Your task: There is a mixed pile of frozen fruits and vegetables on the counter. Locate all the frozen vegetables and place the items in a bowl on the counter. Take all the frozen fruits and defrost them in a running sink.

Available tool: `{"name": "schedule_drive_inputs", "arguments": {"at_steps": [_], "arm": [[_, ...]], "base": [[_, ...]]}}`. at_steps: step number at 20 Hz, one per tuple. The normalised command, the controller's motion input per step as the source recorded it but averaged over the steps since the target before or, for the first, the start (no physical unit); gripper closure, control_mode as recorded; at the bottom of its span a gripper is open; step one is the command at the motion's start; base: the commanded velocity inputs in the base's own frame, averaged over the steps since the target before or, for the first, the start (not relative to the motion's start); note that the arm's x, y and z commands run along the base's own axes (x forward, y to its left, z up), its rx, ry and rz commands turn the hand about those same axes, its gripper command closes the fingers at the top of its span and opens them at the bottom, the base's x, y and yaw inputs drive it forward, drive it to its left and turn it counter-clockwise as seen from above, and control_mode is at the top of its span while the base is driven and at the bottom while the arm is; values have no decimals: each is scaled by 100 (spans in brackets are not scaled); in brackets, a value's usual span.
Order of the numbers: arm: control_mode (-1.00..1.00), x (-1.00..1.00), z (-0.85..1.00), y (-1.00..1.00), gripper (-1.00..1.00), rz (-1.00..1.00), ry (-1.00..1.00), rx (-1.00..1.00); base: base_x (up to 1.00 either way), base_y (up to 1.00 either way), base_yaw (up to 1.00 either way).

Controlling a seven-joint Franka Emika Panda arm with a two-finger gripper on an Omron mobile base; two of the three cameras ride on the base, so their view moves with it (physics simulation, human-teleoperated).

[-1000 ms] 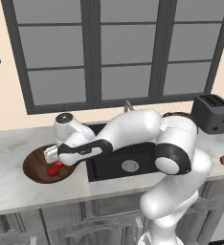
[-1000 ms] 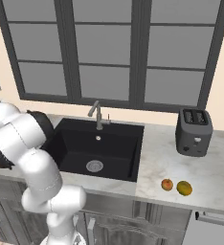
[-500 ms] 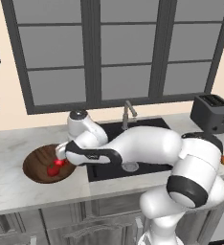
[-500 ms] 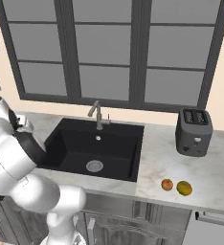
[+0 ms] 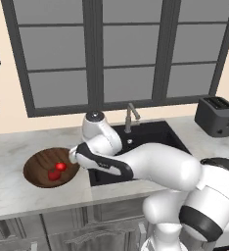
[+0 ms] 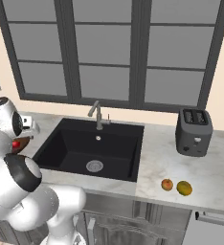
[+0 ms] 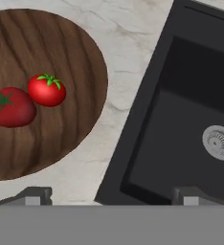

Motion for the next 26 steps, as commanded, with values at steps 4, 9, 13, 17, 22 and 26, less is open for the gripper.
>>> {"name": "schedule_drive_inputs", "arguments": {"at_steps": [4, 9, 13, 17, 22, 26], "arm": [[-100, -4, 0, -40, -100, 2, 0, 0], [-100, 0, 0, -46, -100, 4, 0, 0], [-100, 0, 0, -41, -100, 4, 2, 0], [-100, 0, 0, -46, -100, 3, 0, 0], [-100, 0, 0, -47, -100, 3, 0, 0], [-100, 0, 0, -43, -100, 3, 0, 0]], "base": [[0, 0, 0], [0, 0, 0], [0, 0, 0], [0, 0, 0], [0, 0, 0], [0, 0, 0]]}}
